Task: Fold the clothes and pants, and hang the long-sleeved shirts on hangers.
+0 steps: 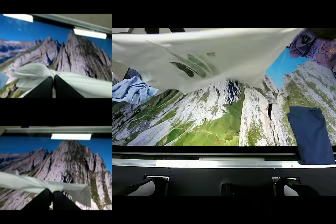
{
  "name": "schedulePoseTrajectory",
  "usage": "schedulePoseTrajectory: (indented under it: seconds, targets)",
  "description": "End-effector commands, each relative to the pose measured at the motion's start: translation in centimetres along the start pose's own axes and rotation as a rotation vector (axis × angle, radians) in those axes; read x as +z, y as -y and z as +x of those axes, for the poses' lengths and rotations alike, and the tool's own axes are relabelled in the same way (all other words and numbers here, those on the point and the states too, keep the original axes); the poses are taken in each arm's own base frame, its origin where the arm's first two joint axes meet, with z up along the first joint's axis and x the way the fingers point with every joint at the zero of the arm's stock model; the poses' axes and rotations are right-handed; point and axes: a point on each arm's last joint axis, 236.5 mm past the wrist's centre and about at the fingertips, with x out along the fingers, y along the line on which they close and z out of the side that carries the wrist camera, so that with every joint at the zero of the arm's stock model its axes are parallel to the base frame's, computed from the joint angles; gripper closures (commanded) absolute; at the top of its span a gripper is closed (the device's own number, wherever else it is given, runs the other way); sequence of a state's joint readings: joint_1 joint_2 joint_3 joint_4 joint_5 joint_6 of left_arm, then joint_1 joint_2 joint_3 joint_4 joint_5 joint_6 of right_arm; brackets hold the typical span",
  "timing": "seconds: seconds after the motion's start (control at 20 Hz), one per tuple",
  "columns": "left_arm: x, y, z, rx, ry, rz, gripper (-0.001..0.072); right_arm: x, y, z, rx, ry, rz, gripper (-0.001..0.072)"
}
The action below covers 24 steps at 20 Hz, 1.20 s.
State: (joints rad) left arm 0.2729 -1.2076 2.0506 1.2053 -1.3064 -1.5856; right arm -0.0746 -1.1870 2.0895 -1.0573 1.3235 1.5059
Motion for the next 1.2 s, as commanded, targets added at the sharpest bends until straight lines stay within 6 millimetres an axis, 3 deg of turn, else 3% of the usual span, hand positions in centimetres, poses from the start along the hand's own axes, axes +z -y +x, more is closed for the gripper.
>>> schedulePoseTrajectory:
  seconds: [0.0, 0.1, 0.2, 0.3, 0.4, 0.5, 0.7, 0.95, 1.05, 1.15]
  targets:
    - [1.7, 0.2, -11.6, 0.152, 0.203, 0.030, 0.0690, 2.9, -3.9, -10.9, -0.075, 0.194, -0.069, 0.0684]
    - [0.8, 0.1, -16.6, 0.215, 0.275, 0.021, 0.0691, 2.6, -4.3, -15.3, -0.149, 0.249, -0.067, 0.0684]
    - [0.5, -0.2, -20.0, 0.263, 0.333, 0.020, 0.0691, 2.0, -3.7, -17.6, -0.211, 0.264, -0.036, 0.0684]
    - [0.1, -0.1, -20.7, 0.270, 0.336, 0.022, 0.0691, 1.2, -2.9, -17.4, -0.239, 0.230, -0.008, 0.0684]
    - [-0.7, -0.4, -18.7, 0.258, 0.268, 0.024, 0.0691, 0.1, -1.5, -15.1, -0.250, 0.154, 0.029, 0.0683]
    - [-2.1, -0.4, -14.3, 0.206, 0.141, 0.042, 0.0691, -2.0, 0.9, -11.2, -0.271, 0.015, 0.100, 0.0683]
    - [-7.2, -2.2, -1.8, 0.124, -0.175, 0.042, 0.0691, -9.0, 6.9, -1.1, -0.308, -0.334, 0.215, 0.0683]
    - [-19.1, -5.1, 16.2, 0.066, -0.581, 0.068, 0.0691, -19.4, 14.5, 11.7, -0.328, -0.674, 0.325, 0.0683]
    - [-23.2, -6.3, 22.5, 0.067, -0.631, 0.051, 0.0690, -23.5, 17.3, 16.3, -0.334, -0.744, 0.354, 0.0683]
    - [-25.6, -7.4, 27.4, 0.071, -0.632, 0.045, 0.0690, -26.7, 19.7, 20.3, -0.343, -0.759, 0.376, 0.0683]
